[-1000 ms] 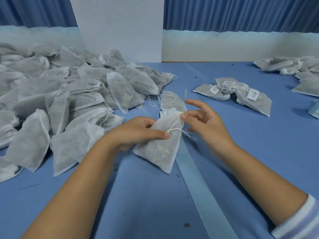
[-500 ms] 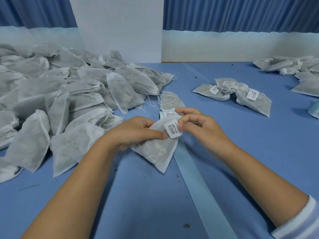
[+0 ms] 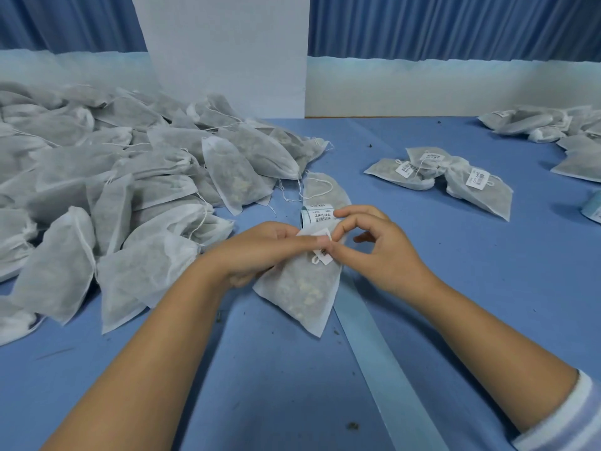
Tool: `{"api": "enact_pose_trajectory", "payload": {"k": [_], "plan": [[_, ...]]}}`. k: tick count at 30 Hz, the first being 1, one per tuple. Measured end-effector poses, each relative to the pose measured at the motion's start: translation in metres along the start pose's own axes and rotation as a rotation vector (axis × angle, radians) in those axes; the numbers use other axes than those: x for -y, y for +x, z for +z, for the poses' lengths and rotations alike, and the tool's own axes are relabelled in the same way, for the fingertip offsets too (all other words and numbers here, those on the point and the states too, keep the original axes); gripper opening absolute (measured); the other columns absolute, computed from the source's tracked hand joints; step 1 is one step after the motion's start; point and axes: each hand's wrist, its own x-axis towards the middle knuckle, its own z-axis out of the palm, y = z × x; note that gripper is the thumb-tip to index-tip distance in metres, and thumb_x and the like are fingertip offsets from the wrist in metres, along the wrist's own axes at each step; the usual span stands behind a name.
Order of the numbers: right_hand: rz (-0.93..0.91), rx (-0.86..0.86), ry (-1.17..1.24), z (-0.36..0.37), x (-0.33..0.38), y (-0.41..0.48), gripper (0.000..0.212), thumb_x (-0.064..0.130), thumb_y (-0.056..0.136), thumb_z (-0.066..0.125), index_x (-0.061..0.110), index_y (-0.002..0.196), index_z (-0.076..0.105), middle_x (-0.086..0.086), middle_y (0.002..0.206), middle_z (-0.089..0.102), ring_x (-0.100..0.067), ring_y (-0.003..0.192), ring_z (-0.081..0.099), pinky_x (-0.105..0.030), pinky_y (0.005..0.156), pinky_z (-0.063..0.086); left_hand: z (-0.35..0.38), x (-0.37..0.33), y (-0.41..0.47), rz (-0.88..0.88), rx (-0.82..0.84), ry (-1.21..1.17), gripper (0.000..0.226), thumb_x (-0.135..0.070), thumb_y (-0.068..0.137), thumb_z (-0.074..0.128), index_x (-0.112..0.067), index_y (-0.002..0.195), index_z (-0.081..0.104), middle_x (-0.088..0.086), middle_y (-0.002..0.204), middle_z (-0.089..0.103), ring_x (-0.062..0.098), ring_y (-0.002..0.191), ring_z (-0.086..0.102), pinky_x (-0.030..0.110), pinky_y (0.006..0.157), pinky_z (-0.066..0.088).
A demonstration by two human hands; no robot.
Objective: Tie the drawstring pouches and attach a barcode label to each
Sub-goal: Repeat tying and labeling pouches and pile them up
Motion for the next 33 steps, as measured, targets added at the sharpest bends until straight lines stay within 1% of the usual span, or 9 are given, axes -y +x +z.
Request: {"api": "enact_pose_trajectory", "payload": {"k": [2,5,9,13,19,25,28,30,33], "plan": [[-0.027,-0.002,-0.021,0.001,-0.002,-0.001,0.022,0.018,0.077,0.08,0.031,0.086,0.065,0.01,0.119,0.059,-0.01,0.119,0.051,-0.024,0.089,0.045,0.007,0.0,0.003,-0.022,-0.088,0.001,0.033,-0.049,0.085,0.071,-0.016,0.086,0.075,0.0,0.087,0.076,0.012,0.08,0.069,0.021,0.068,0.048],[-0.018,-0.008,0.062,0.002,-0.002,0.001,0.038,0.015,0.078,0.08,0.032,0.105,0.06,0.01,0.112,0.063,-0.006,0.101,0.06,-0.024,0.075,0.05,0.013,0.0,0.006,-0.006,-0.152,-0.068,0.021,-0.032,0.096,0.062,-0.019,0.085,0.075,-0.001,0.084,0.076,0.012,0.075,0.069,0.022,0.064,0.049],[0.202,0.034,0.366,0.002,0.0,0.004,0.035,0.015,0.084,0.074,0.023,0.113,0.057,-0.004,0.088,0.068,-0.015,0.07,0.063,-0.029,0.063,0.05,0.017,-0.003,0.004,0.056,-0.195,-0.203,0.023,-0.025,0.096,0.062,-0.02,0.078,0.076,-0.004,0.078,0.076,0.004,0.065,0.07,0.011,0.05,0.046],[0.226,0.082,0.539,0.001,0.004,0.006,0.034,0.002,0.09,0.064,0.009,0.121,0.053,-0.012,0.087,0.068,-0.016,0.071,0.066,-0.027,0.063,0.055,0.019,-0.003,0.007,0.062,-0.228,-0.264,0.023,-0.028,0.095,0.064,-0.019,0.079,0.078,0.001,0.086,0.077,0.008,0.072,0.071,0.016,0.058,0.052],[0.282,0.093,0.572,0.005,0.005,0.002,0.037,0.004,0.089,0.066,0.013,0.122,0.054,-0.017,0.098,0.072,-0.023,0.084,0.067,-0.037,0.075,0.055,0.024,0.001,0.014,0.082,-0.375,-0.111,0.03,-0.041,0.092,0.065,-0.024,0.07,0.077,-0.006,0.073,0.072,0.005,0.063,0.065,0.018,0.057,0.051],[0.285,0.057,0.596,0.007,0.005,0.002,0.039,0.008,0.09,0.066,0.019,0.124,0.052,-0.006,0.094,0.074,-0.017,0.081,0.07,-0.03,0.071,0.058,0.027,0.003,0.018,0.107,-0.426,-0.162,0.031,-0.042,0.092,0.065,-0.022,0.072,0.076,-0.003,0.076,0.073,0.009,0.067,0.065,0.027,0.067,0.052],[0.253,0.105,0.506,0.003,0.004,0.001,0.055,0.021,0.092,0.066,0.036,0.137,0.038,0.0,0.087,0.073,-0.015,0.077,0.069,-0.028,0.063,0.056,0.025,0.004,0.022,0.087,-0.552,-0.24,0.036,-0.042,0.095,0.062,-0.024,0.066,0.074,-0.005,0.071,0.071,0.01,0.066,0.063,0.029,0.067,0.05],[0.178,0.193,0.469,0.002,0.006,-0.002,0.066,0.02,0.09,0.069,0.048,0.135,0.031,-0.006,0.09,0.072,-0.022,0.075,0.068,-0.032,0.058,0.056,0.021,0.006,0.024,0.051,-0.657,-0.265,0.036,-0.045,0.094,0.06,-0.018,0.076,0.074,-0.002,0.076,0.073,0.016,0.073,0.066,0.033,0.073,0.052],[0.091,0.213,0.487,0.006,0.008,-0.003,0.047,0.009,0.09,0.067,0.034,0.121,0.043,-0.002,0.086,0.071,-0.02,0.069,0.063,-0.031,0.053,0.055,0.016,0.007,0.024,-0.005,-0.697,-0.264,0.04,-0.055,0.092,0.058,-0.019,0.087,0.074,-0.004,0.086,0.077,0.017,0.086,0.071,0.036,0.079,0.054]]}}
